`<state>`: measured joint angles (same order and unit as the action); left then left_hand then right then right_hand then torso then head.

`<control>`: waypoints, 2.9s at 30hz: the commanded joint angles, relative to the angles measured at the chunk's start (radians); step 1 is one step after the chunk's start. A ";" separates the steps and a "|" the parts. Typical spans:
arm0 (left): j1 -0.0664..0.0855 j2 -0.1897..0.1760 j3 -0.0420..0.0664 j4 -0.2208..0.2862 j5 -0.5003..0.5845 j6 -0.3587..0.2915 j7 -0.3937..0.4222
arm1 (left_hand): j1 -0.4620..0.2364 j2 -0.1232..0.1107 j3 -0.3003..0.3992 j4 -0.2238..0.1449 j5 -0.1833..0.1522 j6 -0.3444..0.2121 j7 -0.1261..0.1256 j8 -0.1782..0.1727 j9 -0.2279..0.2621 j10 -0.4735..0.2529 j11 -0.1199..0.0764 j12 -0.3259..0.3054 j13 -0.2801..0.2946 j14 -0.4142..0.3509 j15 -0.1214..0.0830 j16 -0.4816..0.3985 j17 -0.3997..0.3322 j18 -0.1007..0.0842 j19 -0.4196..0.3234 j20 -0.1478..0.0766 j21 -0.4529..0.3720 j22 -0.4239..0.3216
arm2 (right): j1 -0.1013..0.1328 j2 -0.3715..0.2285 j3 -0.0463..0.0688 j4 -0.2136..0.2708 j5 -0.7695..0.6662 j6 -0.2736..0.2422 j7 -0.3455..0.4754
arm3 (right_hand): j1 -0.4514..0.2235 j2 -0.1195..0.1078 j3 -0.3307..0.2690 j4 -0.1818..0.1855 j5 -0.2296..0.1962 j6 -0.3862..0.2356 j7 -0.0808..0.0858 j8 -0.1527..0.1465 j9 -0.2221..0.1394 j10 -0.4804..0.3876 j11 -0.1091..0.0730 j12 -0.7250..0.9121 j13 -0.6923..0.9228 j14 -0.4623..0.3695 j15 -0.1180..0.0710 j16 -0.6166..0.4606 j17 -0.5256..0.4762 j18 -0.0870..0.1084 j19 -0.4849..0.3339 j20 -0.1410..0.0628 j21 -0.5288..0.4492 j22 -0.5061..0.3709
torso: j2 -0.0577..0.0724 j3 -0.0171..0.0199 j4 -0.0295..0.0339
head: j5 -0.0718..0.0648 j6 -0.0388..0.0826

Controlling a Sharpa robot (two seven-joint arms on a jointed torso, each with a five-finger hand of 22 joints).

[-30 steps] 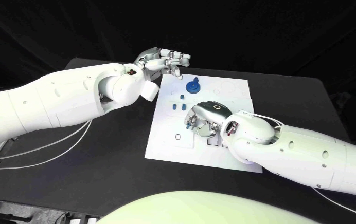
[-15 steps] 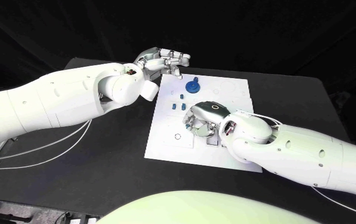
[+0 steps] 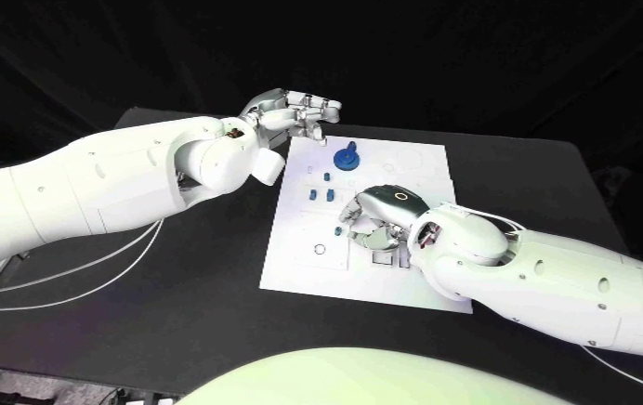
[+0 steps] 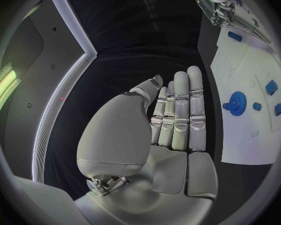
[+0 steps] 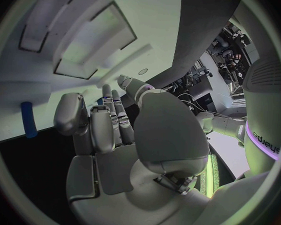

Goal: Assemble the parts on the task board

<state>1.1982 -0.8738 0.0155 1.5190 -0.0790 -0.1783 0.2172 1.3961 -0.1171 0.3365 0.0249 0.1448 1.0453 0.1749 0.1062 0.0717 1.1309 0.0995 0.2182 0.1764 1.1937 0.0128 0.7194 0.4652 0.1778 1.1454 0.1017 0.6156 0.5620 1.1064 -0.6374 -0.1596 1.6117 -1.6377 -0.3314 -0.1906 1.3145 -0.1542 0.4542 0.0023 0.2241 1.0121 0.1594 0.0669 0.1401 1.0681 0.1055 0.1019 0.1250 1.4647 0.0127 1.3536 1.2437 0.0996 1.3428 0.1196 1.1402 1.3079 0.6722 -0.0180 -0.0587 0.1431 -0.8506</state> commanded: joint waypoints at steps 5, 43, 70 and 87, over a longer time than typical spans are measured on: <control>0.001 -0.004 0.001 0.000 -0.003 0.020 0.001 | -0.001 -0.001 -0.002 -0.003 -0.001 -0.005 0.000 -0.003 -0.001 -0.005 0.001 0.004 -0.001 -0.002 0.009 -0.004 -0.002 0.005 0.004 0.003 -0.007 -0.001 | 0.061 -0.100 0.014 0.054 0.045 0.009 -0.017 | -0.009 -0.005 -0.013 0.002 -0.008 -0.004 -0.004 0.000 -0.001 -0.004 -0.003 0.008 0.001 0.039 0.006 -0.005 -0.008 -0.002 -0.014 0.002 -0.019 0.024 | -0.001 -0.0020 -0.0017 | -0.023 0.014; 0.000 -0.007 -0.002 -0.001 -0.006 0.030 0.000 | 0.000 0.000 -0.002 -0.004 -0.001 -0.004 0.000 -0.002 0.000 -0.005 0.001 0.006 -0.001 -0.002 0.008 -0.004 -0.002 0.005 0.005 0.003 -0.008 -0.002 | 0.079 -0.111 0.015 -0.082 0.000 0.124 0.007 | 0.019 0.020 -0.054 0.006 -0.027 0.030 -0.013 0.019 0.000 -0.009 -0.010 0.055 -0.002 0.036 0.000 -0.012 -0.020 -0.002 -0.004 -0.001 -0.028 0.027 | -0.001 -0.0015 -0.0045 | -0.046 0.022; 0.001 -0.007 -0.002 -0.003 -0.010 0.036 -0.010 | 0.000 0.000 -0.002 -0.004 -0.001 -0.004 0.000 -0.002 0.000 -0.005 0.001 0.006 -0.001 -0.002 0.008 -0.004 -0.002 0.005 0.005 0.003 -0.008 -0.002 | 0.075 -0.114 0.015 -0.074 0.035 0.008 -0.004 | 0.038 0.114 0.001 0.018 -0.032 0.122 -0.046 0.065 0.031 0.123 -0.053 0.118 0.023 0.046 -0.035 0.008 0.001 -0.019 0.046 -0.032 0.052 0.078 | -0.002 -0.0020 -0.0030 | -0.047 0.014; 0.001 -0.004 -0.002 -0.010 -0.012 0.048 -0.021 | 0.000 0.004 -0.007 -0.005 -0.001 -0.007 -0.002 -0.001 0.000 -0.012 -0.001 0.013 -0.001 0.022 0.005 0.028 0.010 0.006 0.042 0.000 0.018 0.011 | 0.097 -0.177 0.028 0.106 0.102 -0.036 0.008 | 0.038 0.100 0.005 0.007 -0.036 0.122 -0.045 0.071 0.042 0.126 -0.053 0.114 0.026 0.047 -0.037 0.009 0.001 -0.020 0.049 -0.036 0.055 0.083 | -0.003 -0.0032 -0.0043 | -0.035 0.015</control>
<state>1.1982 -0.8802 0.0125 1.5082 -0.0860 -0.1541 0.1969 1.3961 -0.1171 0.3336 0.0220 0.1448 1.0453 0.1749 0.1062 0.0718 1.1240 0.0992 0.2249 0.1764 1.2105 0.0177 0.7438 0.4742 0.1778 1.1827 0.1017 0.6302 0.5717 1.2026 -0.8160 -0.1320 1.7037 -1.5633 -0.3398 -0.1924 1.3492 -0.0539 0.4612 0.0124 0.1887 1.1195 0.1228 0.1193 0.1510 1.1918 0.0498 0.2170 0.1500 1.4682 -0.0165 1.3576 1.2440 0.0998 1.3880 0.0853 1.1937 1.3078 0.6696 -0.0203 -0.0616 0.1034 -0.8348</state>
